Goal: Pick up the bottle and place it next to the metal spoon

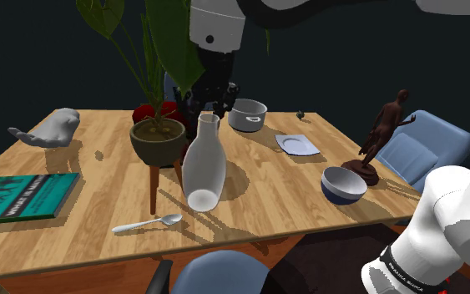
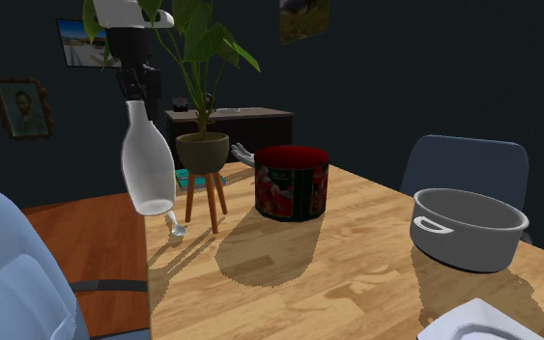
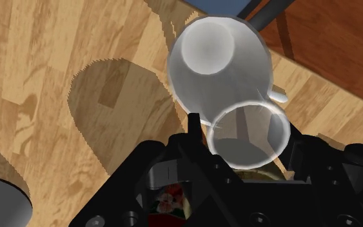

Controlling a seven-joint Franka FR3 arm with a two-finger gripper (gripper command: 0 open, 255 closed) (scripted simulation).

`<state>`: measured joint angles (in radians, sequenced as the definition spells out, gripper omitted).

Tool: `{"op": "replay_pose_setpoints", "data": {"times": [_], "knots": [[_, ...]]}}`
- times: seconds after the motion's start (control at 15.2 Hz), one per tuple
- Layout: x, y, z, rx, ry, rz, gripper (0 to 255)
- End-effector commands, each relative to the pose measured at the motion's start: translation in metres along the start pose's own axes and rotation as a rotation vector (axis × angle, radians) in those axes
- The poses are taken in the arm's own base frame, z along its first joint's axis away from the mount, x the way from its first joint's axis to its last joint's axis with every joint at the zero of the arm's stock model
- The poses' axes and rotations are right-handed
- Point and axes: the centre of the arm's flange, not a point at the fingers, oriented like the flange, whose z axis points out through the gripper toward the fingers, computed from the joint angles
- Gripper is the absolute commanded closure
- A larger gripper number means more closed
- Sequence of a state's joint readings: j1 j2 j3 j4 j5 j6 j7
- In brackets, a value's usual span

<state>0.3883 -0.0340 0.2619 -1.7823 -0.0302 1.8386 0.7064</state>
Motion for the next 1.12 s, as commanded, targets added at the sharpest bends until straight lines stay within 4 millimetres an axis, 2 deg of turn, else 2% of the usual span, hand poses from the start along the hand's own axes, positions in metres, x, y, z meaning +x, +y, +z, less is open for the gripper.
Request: {"op": "replay_pose_setpoints", "data": {"times": [0.0, 1.06], "knots": [[-0.001, 0.0, 0.012, 0.001, 0.001, 0.0, 255], [-0.009, 0.002, 0.096, 0.001, 0.001, 0.0, 255]]}}
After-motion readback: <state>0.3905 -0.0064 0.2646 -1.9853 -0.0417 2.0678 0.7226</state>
